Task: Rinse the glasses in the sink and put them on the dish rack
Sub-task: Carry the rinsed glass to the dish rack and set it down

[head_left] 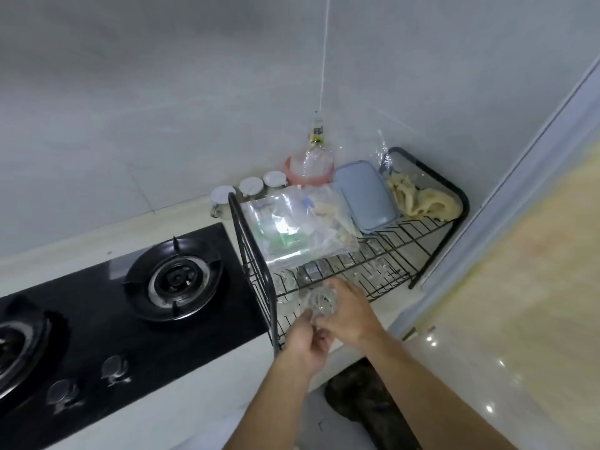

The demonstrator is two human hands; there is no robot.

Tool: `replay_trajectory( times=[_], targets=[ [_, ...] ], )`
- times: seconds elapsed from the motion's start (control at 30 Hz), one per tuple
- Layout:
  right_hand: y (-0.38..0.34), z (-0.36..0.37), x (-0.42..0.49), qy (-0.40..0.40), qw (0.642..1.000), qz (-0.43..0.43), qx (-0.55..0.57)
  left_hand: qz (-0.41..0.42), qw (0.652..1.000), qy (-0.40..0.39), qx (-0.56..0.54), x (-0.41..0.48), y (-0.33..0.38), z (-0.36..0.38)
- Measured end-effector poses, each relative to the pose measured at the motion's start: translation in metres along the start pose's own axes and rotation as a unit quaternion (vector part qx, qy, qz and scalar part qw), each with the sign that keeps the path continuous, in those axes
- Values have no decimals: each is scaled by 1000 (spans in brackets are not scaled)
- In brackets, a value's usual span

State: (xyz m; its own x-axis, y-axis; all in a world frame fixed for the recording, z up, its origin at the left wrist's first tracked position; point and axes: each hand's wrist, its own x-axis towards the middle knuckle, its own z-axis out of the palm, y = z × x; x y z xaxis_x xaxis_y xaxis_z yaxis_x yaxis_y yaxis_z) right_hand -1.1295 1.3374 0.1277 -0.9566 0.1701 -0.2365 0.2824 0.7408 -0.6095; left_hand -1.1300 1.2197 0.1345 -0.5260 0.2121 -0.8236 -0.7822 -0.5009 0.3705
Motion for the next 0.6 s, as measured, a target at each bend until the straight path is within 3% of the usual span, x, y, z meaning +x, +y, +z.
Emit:
replay_trajectory(
  times=[0.17,0.6],
  targets=[
    [-4,12,24,-30,999,32,20,-8,999,5,-38,16,14,-3],
    [7,23,51,-46,997,-27,50,35,993,70,-86,46,11,3]
  ],
)
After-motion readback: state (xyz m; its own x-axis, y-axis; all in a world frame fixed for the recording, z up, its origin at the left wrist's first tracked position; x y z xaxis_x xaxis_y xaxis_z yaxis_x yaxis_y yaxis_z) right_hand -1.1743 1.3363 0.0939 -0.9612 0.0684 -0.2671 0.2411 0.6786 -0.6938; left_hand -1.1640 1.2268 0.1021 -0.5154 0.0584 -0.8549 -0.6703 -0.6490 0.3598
